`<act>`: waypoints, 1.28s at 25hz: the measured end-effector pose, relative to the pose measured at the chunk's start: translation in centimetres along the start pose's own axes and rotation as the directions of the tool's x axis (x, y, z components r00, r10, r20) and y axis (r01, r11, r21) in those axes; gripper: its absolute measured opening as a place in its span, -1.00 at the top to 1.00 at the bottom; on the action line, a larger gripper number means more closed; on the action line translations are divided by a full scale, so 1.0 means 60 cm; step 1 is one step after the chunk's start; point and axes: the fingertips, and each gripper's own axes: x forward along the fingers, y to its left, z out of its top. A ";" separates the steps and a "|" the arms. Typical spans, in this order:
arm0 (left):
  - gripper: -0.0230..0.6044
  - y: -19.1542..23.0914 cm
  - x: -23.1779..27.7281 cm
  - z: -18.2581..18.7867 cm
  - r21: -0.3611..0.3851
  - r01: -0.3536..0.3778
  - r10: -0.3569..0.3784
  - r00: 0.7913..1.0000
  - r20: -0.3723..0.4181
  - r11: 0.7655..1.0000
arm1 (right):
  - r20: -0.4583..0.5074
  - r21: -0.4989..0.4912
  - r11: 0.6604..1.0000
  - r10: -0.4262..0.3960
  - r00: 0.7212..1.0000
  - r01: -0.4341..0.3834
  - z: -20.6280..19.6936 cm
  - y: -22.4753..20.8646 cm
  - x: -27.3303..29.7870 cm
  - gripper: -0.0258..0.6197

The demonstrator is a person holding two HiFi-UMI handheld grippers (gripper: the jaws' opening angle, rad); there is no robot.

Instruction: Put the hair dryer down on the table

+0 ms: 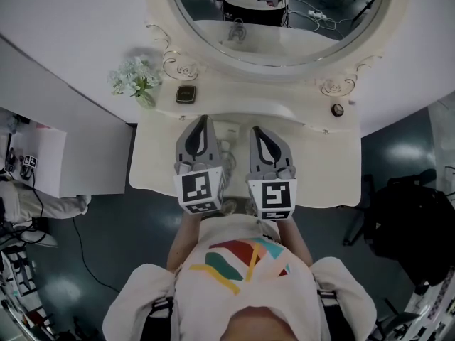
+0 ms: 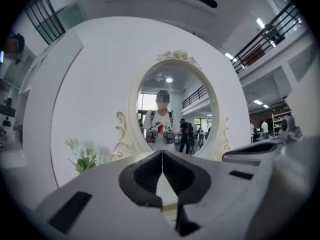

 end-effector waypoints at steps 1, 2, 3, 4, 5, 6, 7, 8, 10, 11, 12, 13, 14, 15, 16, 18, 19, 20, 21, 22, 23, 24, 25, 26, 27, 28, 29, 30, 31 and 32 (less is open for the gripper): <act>0.91 -0.001 -0.003 0.003 0.004 0.001 -0.001 1.000 0.016 1.000 | 0.002 -0.002 1.000 -0.003 1.000 0.003 0.000 0.000 -0.001 0.92; 0.91 -0.002 -0.005 0.001 0.005 0.003 -0.003 1.000 0.022 1.000 | 0.000 -0.007 1.000 -0.006 1.000 0.006 -0.003 0.001 -0.002 0.92; 0.91 -0.003 -0.008 -0.003 0.003 0.006 -0.006 1.000 0.022 1.000 | -0.007 -0.013 1.000 -0.009 1.000 0.009 -0.009 0.003 -0.003 0.92; 0.91 -0.006 -0.012 -0.007 -0.001 0.011 -0.011 1.000 0.023 1.000 | -0.015 -0.019 1.000 -0.012 1.000 0.012 -0.016 0.004 -0.005 0.92; 0.91 -0.009 -0.015 -0.008 -0.003 0.018 -0.018 1.000 0.026 1.000 | -0.022 -0.020 1.000 -0.014 1.000 0.014 -0.022 0.005 -0.007 0.92; 0.91 -0.014 -0.017 -0.011 0.002 0.024 -0.024 0.999 0.029 1.000 | -0.023 -0.014 1.000 -0.016 1.000 0.015 -0.027 0.004 -0.010 0.92; 0.91 -0.017 -0.017 -0.014 0.015 0.028 -0.028 0.999 0.031 1.000 | -0.019 -0.005 1.000 -0.017 1.000 0.017 -0.029 0.003 -0.013 0.92; 0.91 -0.018 -0.017 -0.016 0.031 0.030 -0.031 0.999 0.035 0.999 | -0.012 -0.001 1.000 -0.021 1.000 0.021 -0.030 0.000 -0.016 0.92; 0.91 -0.023 -0.016 -0.017 0.051 0.038 -0.040 0.998 0.042 0.998 | -0.004 -0.013 0.999 -0.035 0.999 0.035 -0.032 -0.006 -0.022 0.92; 0.91 -0.026 -0.016 -0.016 0.053 0.045 -0.047 0.998 0.043 0.998 | -0.004 -0.020 0.999 -0.041 0.999 0.040 -0.033 -0.009 -0.024 0.92; 0.91 -0.029 -0.015 -0.015 0.053 0.051 -0.053 0.998 0.043 0.997 | -0.007 -0.020 0.999 -0.043 0.999 0.043 -0.034 -0.011 -0.025 0.92; 0.91 -0.031 -0.014 -0.015 0.054 0.055 -0.057 0.997 0.043 0.997 | -0.010 -0.015 0.999 -0.045 0.999 0.045 -0.035 -0.013 -0.026 0.92; 0.91 -0.034 -0.014 -0.015 0.058 0.058 -0.061 0.997 0.043 0.997 | -0.012 -0.011 0.999 -0.046 0.999 0.046 -0.036 -0.014 -0.027 0.92; 0.91 -0.036 -0.014 -0.015 0.061 0.061 -0.064 0.997 0.042 0.996 | -0.013 -0.012 0.999 -0.049 0.999 0.048 -0.036 -0.015 -0.028 0.92; 0.91 -0.038 -0.014 -0.016 0.060 0.063 -0.066 0.997 0.041 0.996 | -0.013 -0.016 0.999 -0.051 0.999 0.051 -0.036 -0.016 -0.030 0.92; 0.91 -0.040 -0.014 -0.020 0.043 0.068 -0.070 0.997 0.033 0.997 | -0.013 -0.021 0.998 -0.053 0.999 0.052 -0.036 -0.016 -0.033 0.92; 0.91 -0.040 -0.014 -0.023 0.031 0.069 -0.070 0.997 0.026 0.997 | -0.014 -0.021 0.998 -0.052 0.999 0.052 -0.036 -0.015 -0.034 0.92; 0.91 -0.039 -0.014 -0.026 0.025 0.066 -0.066 0.998 0.018 0.998 | -0.015 -0.023 0.998 -0.052 0.999 0.052 -0.036 -0.015 -0.035 0.92; 0.91 -0.037 -0.014 -0.028 0.026 0.060 -0.060 0.998 0.013 0.998 | -0.015 -0.024 0.998 -0.052 0.999 0.051 -0.036 -0.014 -0.036 0.92; 0.91 -0.034 -0.015 -0.029 0.031 0.055 -0.055 0.998 0.013 0.998 | -0.016 -0.025 0.998 -0.051 0.999 0.051 -0.036 -0.013 -0.037 0.92; 0.91 -0.033 -0.016 -0.028 0.032 0.054 -0.054 0.998 0.015 0.998 | -0.016 -0.024 0.998 -0.050 0.999 0.050 -0.036 -0.012 -0.038 0.92; 0.91 -0.033 -0.017 -0.027 0.027 0.056 -0.057 0.998 0.017 0.998 | -0.016 -0.023 0.999 -0.049 0.999 0.049 -0.036 -0.012 -0.039 0.92; 0.91 -0.033 -0.018 -0.026 0.019 0.059 -0.060 0.998 0.017 0.998 | -0.016 -0.020 0.999 -0.048 0.999 0.048 -0.036 -0.011 -0.039 0.92; 0.91 -0.033 -0.018 -0.025 0.011 0.061 -0.062 0.998 0.016 0.998 | -0.016 -0.018 0.999 -0.046 0.999 0.046 -0.037 -0.009 -0.040 0.92; 0.91 -0.032 -0.018 -0.024 0.006 0.063 -0.063 0.998 0.013 0.998 | -0.016 -0.018 0.999 -0.044 0.999 0.044 -0.037 -0.007 -0.040 0.92; 0.91 -0.031 -0.018 -0.025 0.003 0.062 -0.063 0.998 0.010 0.998 | -0.015 -0.020 0.999 -0.042 0.999 0.042 -0.036 -0.005 -0.040 0.92; 0.91 -0.029 -0.019 -0.026 0.003 0.060 -0.060 0.998 0.008 0.998 | -0.015 -0.022 0.999 -0.040 0.999 0.040 -0.036 -0.002 -0.040 0.92; 0.91 -0.027 -0.019 -0.028 0.002 0.058 -0.058 0.998 0.006 0.998 | -0.015 -0.025 0.999 -0.039 0.999 0.038 -0.036 -0.001 -0.040 0.92; 0.91 -0.026 -0.020 -0.030 -0.004 0.059 -0.059 0.998 0.001 0.998 | -0.016 -0.027 0.999 -0.037 0.999 0.037 -0.036 0.001 -0.039 0.92; 0.91 -0.026 -0.021 -0.030 -0.012 0.060 -0.060 0.998 -0.004 0.998 | -0.017 -0.029 0.999 -0.037 0.999 0.037 -0.036 0.001 -0.039 0.92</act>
